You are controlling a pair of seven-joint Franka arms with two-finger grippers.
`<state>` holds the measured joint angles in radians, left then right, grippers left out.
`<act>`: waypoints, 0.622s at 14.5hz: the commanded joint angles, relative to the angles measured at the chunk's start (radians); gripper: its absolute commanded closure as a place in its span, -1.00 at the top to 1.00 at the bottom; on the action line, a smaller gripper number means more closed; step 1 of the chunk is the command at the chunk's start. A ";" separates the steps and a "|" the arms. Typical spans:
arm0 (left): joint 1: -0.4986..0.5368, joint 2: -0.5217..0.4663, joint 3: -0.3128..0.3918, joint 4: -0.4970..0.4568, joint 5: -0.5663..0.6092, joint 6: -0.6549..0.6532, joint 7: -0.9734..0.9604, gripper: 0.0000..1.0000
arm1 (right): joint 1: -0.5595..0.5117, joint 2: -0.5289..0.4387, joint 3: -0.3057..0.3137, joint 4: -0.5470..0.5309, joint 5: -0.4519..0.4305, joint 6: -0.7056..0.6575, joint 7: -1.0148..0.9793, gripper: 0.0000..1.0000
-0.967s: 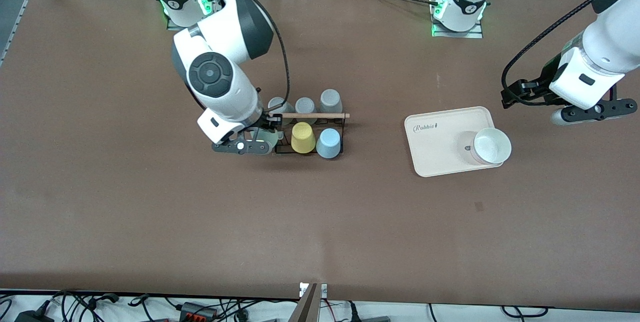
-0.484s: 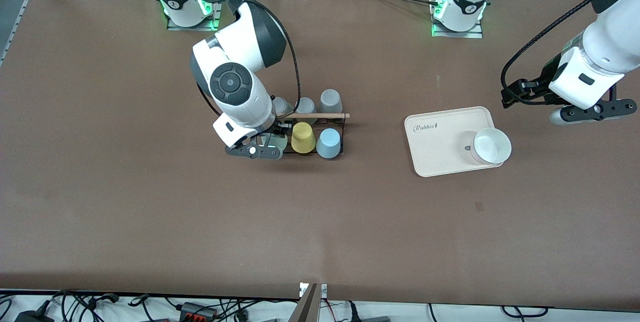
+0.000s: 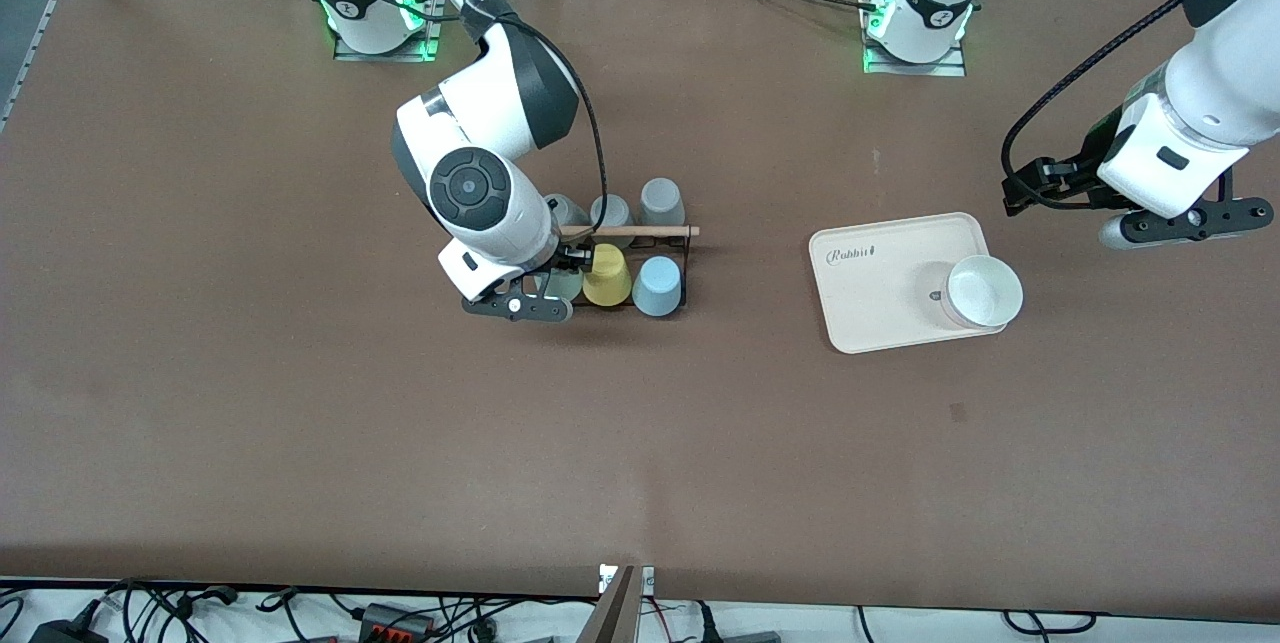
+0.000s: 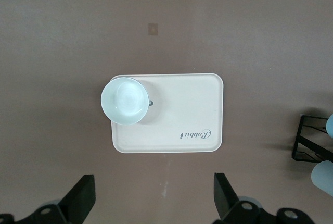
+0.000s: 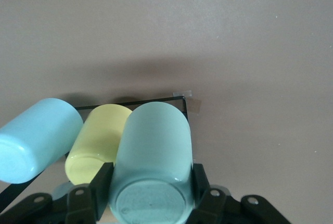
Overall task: Hang scattered cups on rack with three cups
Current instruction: 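Lower the pale green cup onto the rack beside the yellow cup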
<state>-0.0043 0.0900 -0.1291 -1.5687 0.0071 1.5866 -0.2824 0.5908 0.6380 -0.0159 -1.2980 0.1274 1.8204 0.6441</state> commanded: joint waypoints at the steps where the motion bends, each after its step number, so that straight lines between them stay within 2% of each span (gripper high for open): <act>1: 0.006 -0.009 -0.006 0.009 0.019 -0.017 0.023 1.00 | 0.007 0.034 -0.009 0.034 0.015 -0.015 0.012 -0.46; 8: 0.006 -0.007 -0.006 0.009 0.019 -0.017 0.023 1.00 | 0.004 0.074 -0.009 0.031 0.023 -0.018 0.014 -0.45; 9: 0.006 -0.007 -0.006 0.009 0.019 -0.017 0.023 1.00 | 0.006 0.078 -0.009 0.031 0.023 -0.020 0.014 -0.12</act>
<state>-0.0044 0.0900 -0.1291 -1.5687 0.0071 1.5865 -0.2820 0.5904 0.6953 -0.0204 -1.2978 0.1332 1.8196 0.6461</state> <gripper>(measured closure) 0.000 0.344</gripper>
